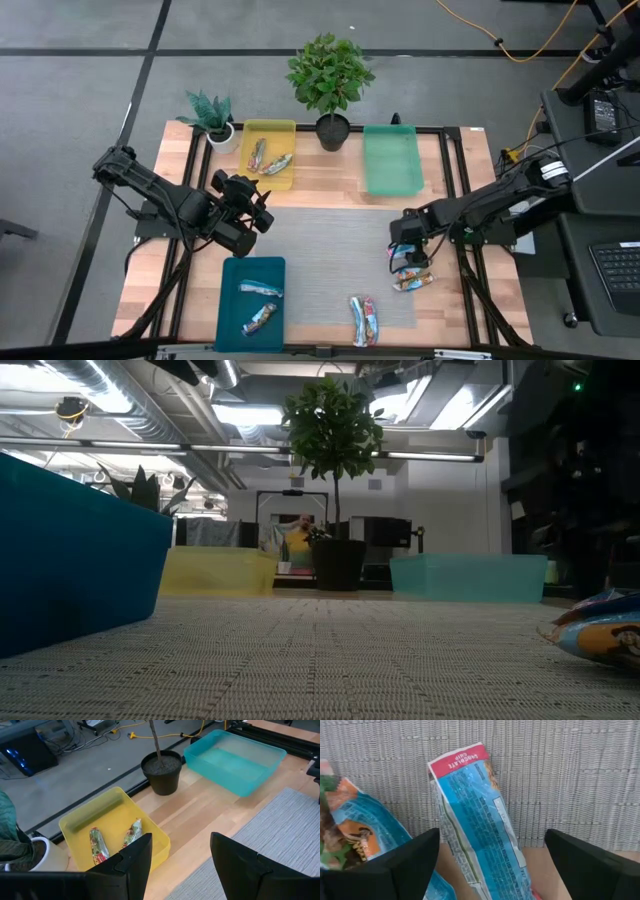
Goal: Pick and place Granola Bars by type
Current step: Put the red granola bar into the yellow transparent bin
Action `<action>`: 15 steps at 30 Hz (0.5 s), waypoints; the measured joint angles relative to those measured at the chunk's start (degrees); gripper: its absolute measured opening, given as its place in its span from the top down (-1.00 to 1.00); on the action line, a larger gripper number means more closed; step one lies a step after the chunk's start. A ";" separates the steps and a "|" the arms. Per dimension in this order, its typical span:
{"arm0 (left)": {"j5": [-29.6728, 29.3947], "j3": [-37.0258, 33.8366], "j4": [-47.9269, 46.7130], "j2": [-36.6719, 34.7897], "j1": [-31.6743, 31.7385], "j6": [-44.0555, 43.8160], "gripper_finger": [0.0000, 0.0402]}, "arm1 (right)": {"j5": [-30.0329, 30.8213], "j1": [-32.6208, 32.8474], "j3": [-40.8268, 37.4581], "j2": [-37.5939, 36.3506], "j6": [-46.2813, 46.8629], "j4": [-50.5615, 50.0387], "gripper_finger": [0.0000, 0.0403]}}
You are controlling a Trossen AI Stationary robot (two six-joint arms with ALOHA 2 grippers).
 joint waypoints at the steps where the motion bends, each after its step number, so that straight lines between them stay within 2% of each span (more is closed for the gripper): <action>1: 0.00 0.00 -0.01 0.00 0.00 0.01 0.05 | 0.39 0.00 0.11 0.44 0.01 0.01 -0.82; 4: 0.00 0.00 -0.01 0.00 0.00 0.00 0.05 | 1.47 0.04 0.22 1.07 0.49 0.10 -0.79; 7: 0.00 0.00 0.01 0.02 0.00 0.00 0.05 | 2.26 0.04 0.16 1.00 1.42 0.18 -0.67; 15: 0.00 0.00 0.01 0.02 0.00 0.00 0.05 | 3.51 -0.04 0.03 1.00 2.06 0.02 -0.15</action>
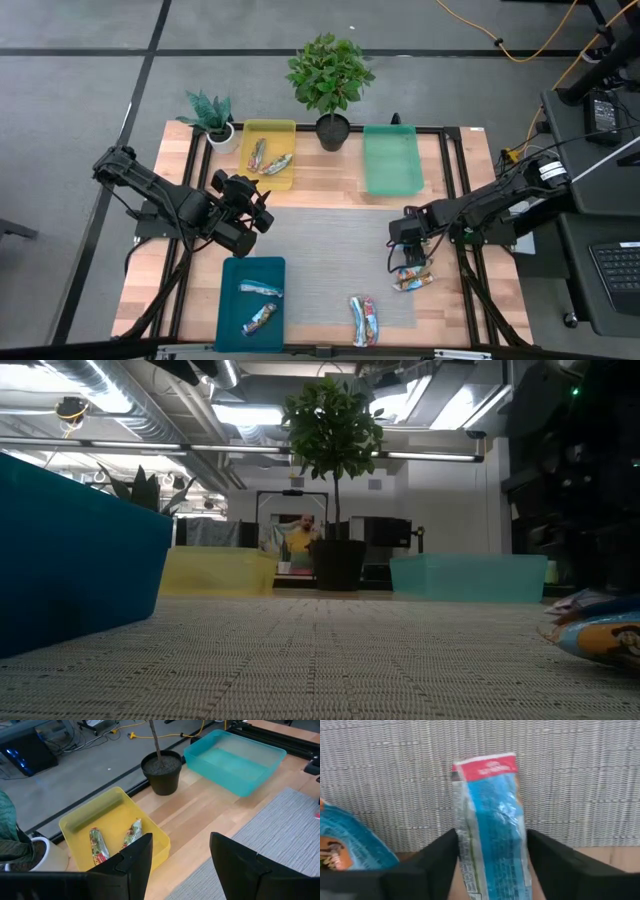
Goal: Pick and place Granola Bars by type
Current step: Put the red granola bar into the yellow transparent bin
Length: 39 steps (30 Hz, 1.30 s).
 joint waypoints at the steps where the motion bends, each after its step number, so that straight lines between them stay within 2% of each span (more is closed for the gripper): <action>1: 0.00 0.00 0.00 0.00 0.00 0.00 0.05 | 0.15 0.00 -0.02 0.00 0.10 -0.06 -0.08; 6: 0.00 0.00 0.00 0.00 0.00 0.00 0.06 | -0.52 0.00 -0.02 0.02 1.55 0.17 0.24; 13: 0.00 0.00 0.02 0.00 0.00 0.00 0.07 | -1.21 0.02 -0.12 -0.67 3.12 -0.78 0.58; 18: -0.02 0.00 0.13 0.02 0.00 0.00 0.08 | -1.00 0.02 2.96 -3.10 2.87 -8.30 0.74; 22: -0.04 0.00 0.13 0.02 0.00 0.02 0.08 | 2.69 0.02 8.82 -5.61 1.22 -17.27 0.79; 27: -0.44 0.00 0.13 0.02 0.00 0.02 0.08 | 9.59 0.00 18.10 -9.50 1.23 -23.08 0.80; 34: -1.51 0.00 0.15 0.02 0.00 0.02 0.08 | 24.78 -0.17 29.69 -14.80 1.21 -22.03 0.81; 36: -1.51 0.00 0.17 0.02 0.00 0.02 0.08 | 27.22 -0.77 32.17 -16.02 0.21 -20.95 0.81; 39: -1.55 0.00 0.78 0.02 0.00 0.02 0.08 | 27.54 -1.99 34.71 -17.72 -3.18 -17.30 0.81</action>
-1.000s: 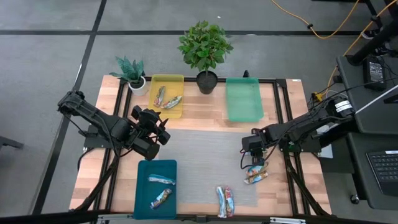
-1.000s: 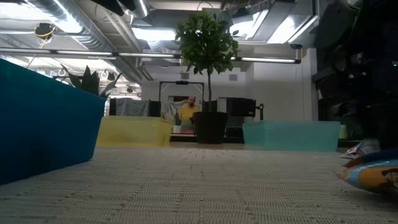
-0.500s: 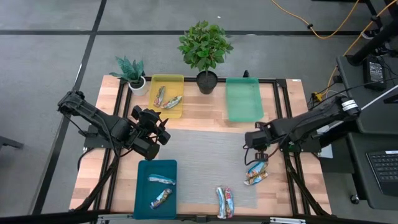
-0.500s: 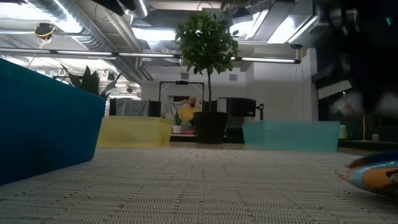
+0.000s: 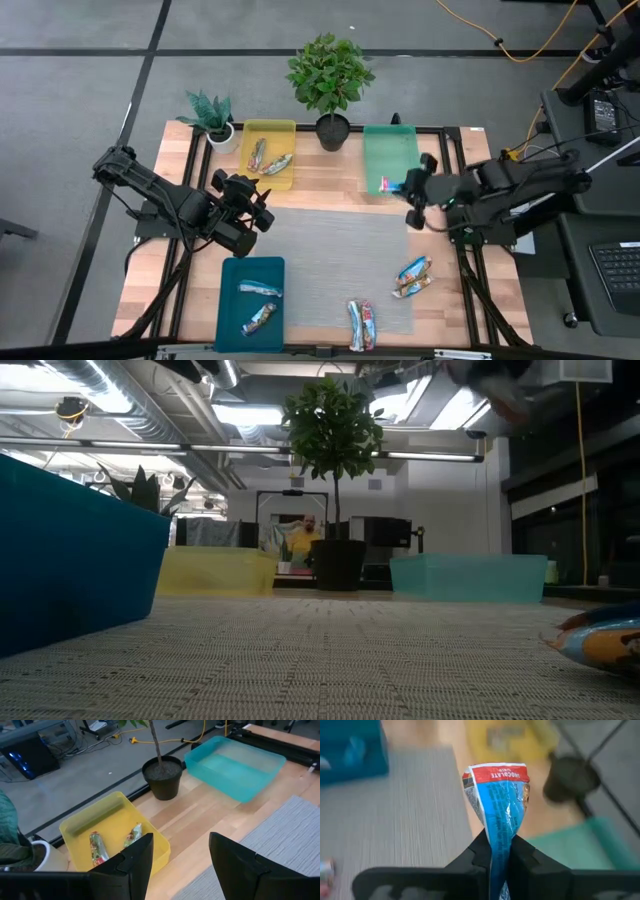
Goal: Pick and place Granola Bars by type
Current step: Put the red granola bar into the yellow transparent bin
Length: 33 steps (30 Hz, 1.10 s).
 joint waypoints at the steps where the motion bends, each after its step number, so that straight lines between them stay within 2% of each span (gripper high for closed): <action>1: -0.14 0.00 0.45 0.00 0.00 0.03 0.08 | 0.04 -0.34 0.56 -0.55 -1.14 1.58 0.81; 5: -0.84 0.00 4.42 0.00 0.00 3.15 0.08 | -0.54 -1.86 1.35 -2.58 -5.36 9.18 0.81; 11: -0.91 0.00 14.33 0.00 0.33 13.43 0.08 | -3.89 -4.47 1.36 -3.63 -9.13 16.21 0.81; 14: 0.97 0.00 20.44 0.00 1.48 19.08 0.08 | -6.61 -5.73 1.36 -3.63 -10.25 18.70 0.81; 20: 8.48 0.00 34.31 0.00 5.58 32.44 0.08 | -12.11 -7.77 1.36 -3.59 -12.46 25.04 0.81; 24: 12.30 0.00 42.96 0.00 8.54 40.21 0.08 | -12.51 -8.94 1.36 -3.59 -12.56 26.68 0.81; 29: 21.04 0.00 52.60 0.00 12.49 51.43 0.08 | -15.87 -10.00 1.36 -3.57 -12.42 29.96 0.81; 33: 28.44 0.00 57.98 0.00 15.54 56.47 0.00 | -18.52 -10.60 1.36 -3.41 -12.41 34.10 0.81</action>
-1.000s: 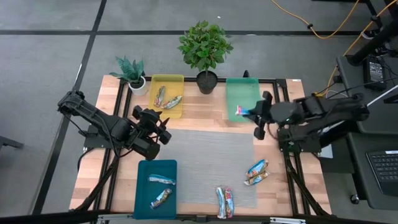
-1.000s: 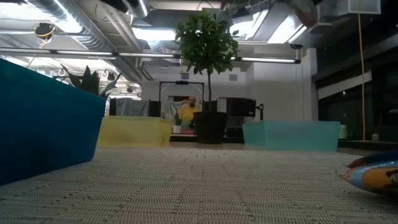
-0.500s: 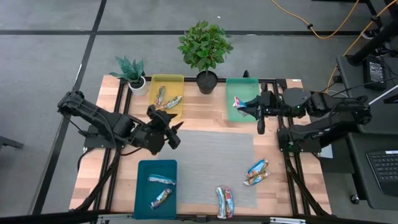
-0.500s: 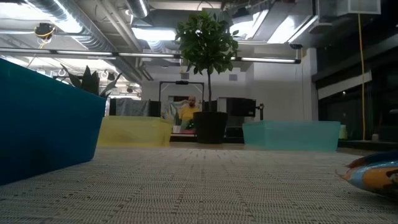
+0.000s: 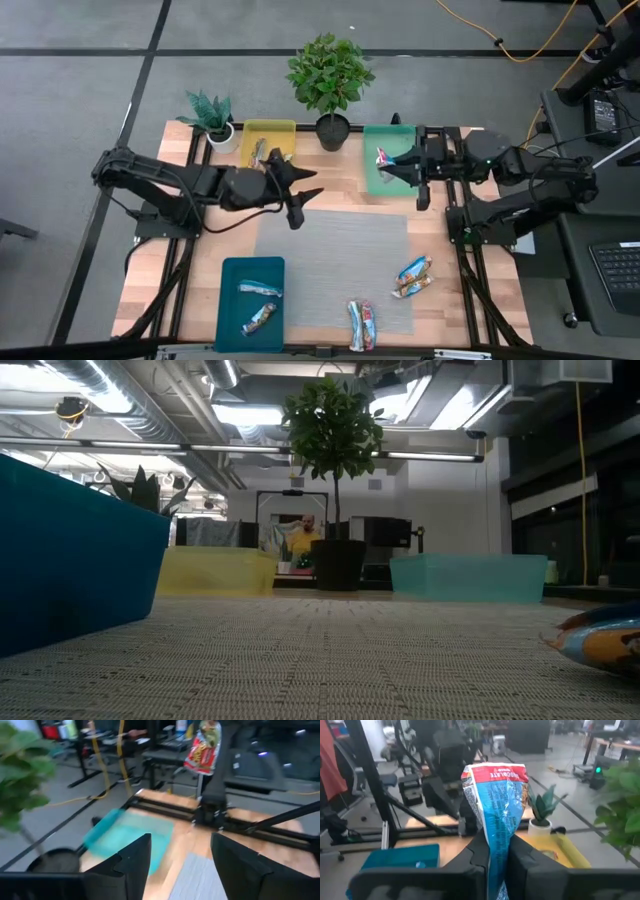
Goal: Pick and place Granola Bars by type
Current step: Put the red granola bar into the yellow transparent bin
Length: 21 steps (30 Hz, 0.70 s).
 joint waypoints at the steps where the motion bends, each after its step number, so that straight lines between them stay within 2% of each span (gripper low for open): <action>1: 1.85 0.00 0.96 0.00 0.69 0.44 -0.04 | -0.27 -0.21 0.00 0.04 0.00 0.74 0.81; 6: 8.62 0.00 3.57 0.01 4.12 1.54 -0.34 | -1.41 -1.36 0.00 0.81 0.00 3.58 0.81; 11: 11.41 0.00 8.93 0.54 6.71 4.11 -0.59 | -5.34 -2.70 0.00 3.73 -0.56 12.08 0.81; 17: 11.51 0.02 16.55 1.14 8.64 8.60 -0.66 | -10.50 -4.08 -0.01 9.19 -0.99 22.98 0.81; 21: 15.06 0.02 18.08 1.45 9.73 8.69 -0.66 | -13.29 -5.26 -0.02 12.56 0.53 27.47 0.81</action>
